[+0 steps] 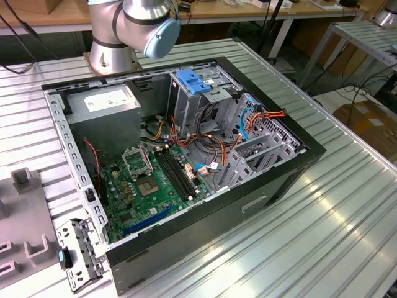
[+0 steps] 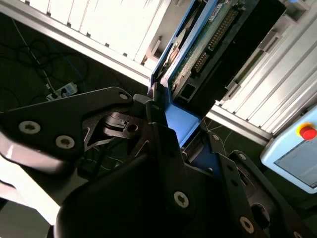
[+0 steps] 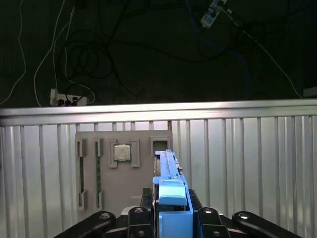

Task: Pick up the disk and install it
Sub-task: 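Pick up the disk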

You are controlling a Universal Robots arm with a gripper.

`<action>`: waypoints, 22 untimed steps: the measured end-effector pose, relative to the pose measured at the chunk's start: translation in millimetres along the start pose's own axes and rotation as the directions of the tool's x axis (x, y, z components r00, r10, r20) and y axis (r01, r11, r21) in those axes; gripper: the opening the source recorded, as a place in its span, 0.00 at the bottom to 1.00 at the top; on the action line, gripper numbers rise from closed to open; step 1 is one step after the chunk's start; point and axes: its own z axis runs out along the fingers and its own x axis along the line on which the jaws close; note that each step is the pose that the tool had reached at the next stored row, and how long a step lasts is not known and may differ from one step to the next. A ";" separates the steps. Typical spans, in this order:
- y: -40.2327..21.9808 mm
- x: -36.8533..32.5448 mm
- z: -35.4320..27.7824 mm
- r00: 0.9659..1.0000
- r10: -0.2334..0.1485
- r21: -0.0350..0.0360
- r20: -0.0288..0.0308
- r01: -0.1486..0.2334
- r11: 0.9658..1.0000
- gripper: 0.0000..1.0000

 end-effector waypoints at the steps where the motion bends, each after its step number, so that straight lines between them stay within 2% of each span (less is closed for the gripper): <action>1: 0.0 0.0 -1.0 1.000 0.000 0.000 0.000 0.000 1.000 0.37; 15: 0.0 -0.1 -15.2 1.000 0.000 0.000 0.000 0.000 1.000 0.37; 22: 0.1 -0.2 -24.5 1.000 0.000 0.000 0.000 0.000 1.000 0.37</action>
